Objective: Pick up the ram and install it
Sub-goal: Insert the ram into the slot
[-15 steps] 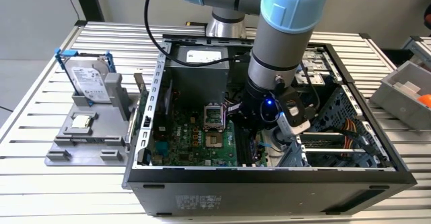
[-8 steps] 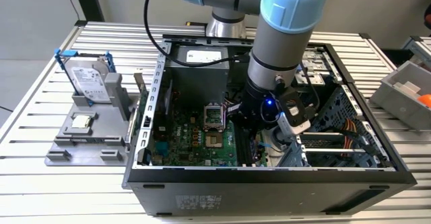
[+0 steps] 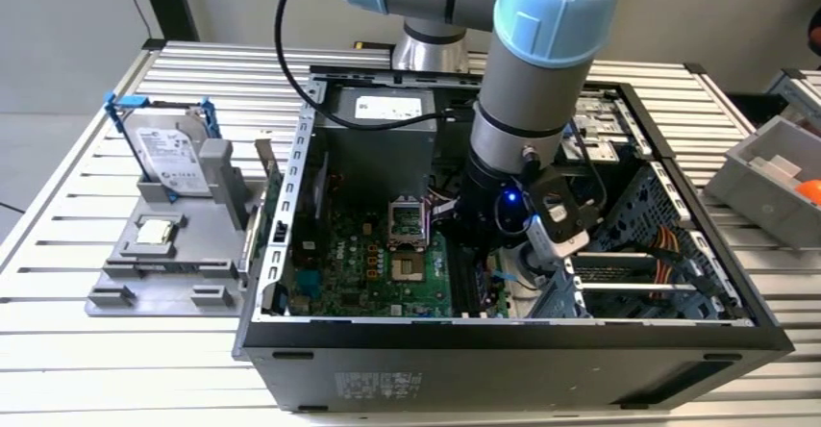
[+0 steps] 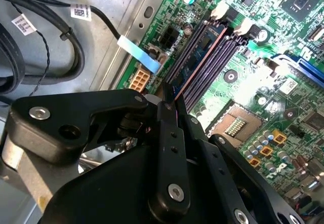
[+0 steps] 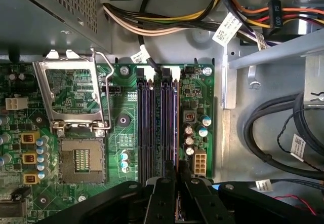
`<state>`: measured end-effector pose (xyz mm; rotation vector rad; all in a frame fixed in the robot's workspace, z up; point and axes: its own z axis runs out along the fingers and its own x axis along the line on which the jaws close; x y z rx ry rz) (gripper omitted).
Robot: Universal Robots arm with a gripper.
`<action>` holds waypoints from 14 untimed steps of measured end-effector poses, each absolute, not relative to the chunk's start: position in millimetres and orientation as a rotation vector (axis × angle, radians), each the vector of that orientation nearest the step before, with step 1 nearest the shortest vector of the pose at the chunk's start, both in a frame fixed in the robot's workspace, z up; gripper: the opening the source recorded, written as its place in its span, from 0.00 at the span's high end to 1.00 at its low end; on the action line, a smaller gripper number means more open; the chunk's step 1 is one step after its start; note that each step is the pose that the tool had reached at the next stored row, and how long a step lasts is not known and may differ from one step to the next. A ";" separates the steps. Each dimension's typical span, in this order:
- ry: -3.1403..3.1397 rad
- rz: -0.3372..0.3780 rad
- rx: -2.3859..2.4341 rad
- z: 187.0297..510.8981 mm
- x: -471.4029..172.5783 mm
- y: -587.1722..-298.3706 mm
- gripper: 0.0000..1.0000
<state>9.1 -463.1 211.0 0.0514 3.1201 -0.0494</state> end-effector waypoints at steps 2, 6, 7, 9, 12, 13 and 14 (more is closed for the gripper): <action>3.120 -0.046 0.051 210.1 9.3 -462.1 1.00; 3.120 -0.047 0.051 210.2 9.2 -462.1 1.00; 3.120 -0.047 0.051 210.2 9.2 -462.1 1.00; 3.120 -0.047 0.051 210.1 9.2 -462.1 1.00; 3.120 -0.047 0.051 210.2 9.2 -462.1 1.00; 3.120 -0.047 0.051 210.2 9.2 -462.1 1.00; 3.120 -0.047 0.051 210.2 9.2 -462.1 1.00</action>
